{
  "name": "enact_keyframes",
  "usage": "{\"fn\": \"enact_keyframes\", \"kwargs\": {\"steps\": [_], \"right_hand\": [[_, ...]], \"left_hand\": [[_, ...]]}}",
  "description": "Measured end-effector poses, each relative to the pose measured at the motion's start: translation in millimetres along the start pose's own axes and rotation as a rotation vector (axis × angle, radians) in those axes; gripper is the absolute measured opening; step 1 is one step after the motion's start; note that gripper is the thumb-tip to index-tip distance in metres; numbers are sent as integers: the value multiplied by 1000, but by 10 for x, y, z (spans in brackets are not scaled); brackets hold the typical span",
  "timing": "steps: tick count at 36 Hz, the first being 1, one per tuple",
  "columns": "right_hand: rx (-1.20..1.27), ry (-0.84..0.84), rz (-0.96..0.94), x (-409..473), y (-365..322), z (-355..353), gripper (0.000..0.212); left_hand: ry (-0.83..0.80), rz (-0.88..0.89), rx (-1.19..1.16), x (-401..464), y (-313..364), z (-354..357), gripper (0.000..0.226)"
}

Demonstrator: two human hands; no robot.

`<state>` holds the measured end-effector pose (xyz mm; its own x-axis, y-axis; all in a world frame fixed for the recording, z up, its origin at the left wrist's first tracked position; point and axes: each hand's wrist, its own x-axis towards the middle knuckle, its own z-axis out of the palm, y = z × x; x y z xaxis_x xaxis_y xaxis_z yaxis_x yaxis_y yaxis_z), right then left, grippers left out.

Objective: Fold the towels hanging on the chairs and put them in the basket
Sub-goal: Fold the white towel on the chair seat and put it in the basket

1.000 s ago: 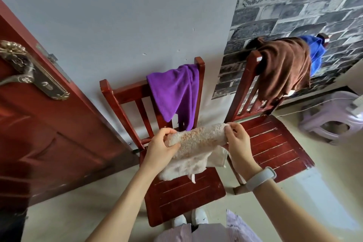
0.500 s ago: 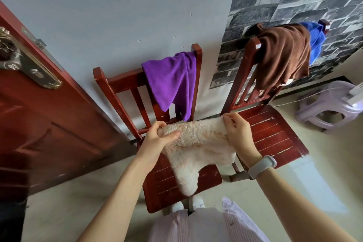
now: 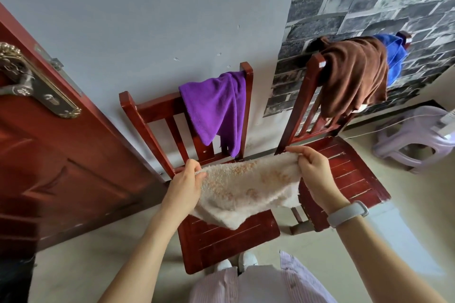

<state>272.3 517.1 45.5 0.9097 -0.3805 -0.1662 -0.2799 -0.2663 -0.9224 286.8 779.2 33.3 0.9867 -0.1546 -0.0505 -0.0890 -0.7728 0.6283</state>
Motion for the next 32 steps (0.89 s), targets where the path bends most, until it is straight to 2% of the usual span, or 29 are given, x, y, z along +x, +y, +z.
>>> {"fn": "enact_keyframes", "kwargs": {"steps": [3,6,8,10,13,14,17,19,21,23,25,27,32], "right_hand": [[105,22,30,10,-14,-3,45],[281,-21,90,-25,-72,22,41],[189,-106,24,-61,-119,47,30],[9,-280,-80,-123,-199,114,22],[-208,-565,-165,-204,-268,339,50],[-259,-613,-189,-241,-281,426,51],[-299,-531,-272,-289,-279,601,24],[-202,-421,-266,-279,-266,612,9],[-91,-339,-226,-253,-282,576,12],[-25,-296,-200,-237,-308,543,20],[-21,-280,-209,-249,-325,549,26],[-27,-258,-205,-281,-318,586,21],[-35,-228,-165,-298,-233,615,21]], "left_hand": [[15,13,-15,-16,16,26,12],[-28,-85,-201,-6,40,22,14],[-72,-145,-332,1,91,-41,16],[-139,-120,-430,7,158,-98,10],[-219,36,-483,-5,350,-162,25],[-234,71,-502,-8,419,-180,31],[-237,112,-591,-3,540,-227,44],[-195,28,-772,7,547,-248,40],[-107,-171,-949,12,524,-230,28],[-54,-305,-866,23,487,-172,18],[-118,-302,-714,2,493,-95,19],[-152,-285,-718,-29,577,-37,16],[-91,-334,-699,19,638,12,12]]}}
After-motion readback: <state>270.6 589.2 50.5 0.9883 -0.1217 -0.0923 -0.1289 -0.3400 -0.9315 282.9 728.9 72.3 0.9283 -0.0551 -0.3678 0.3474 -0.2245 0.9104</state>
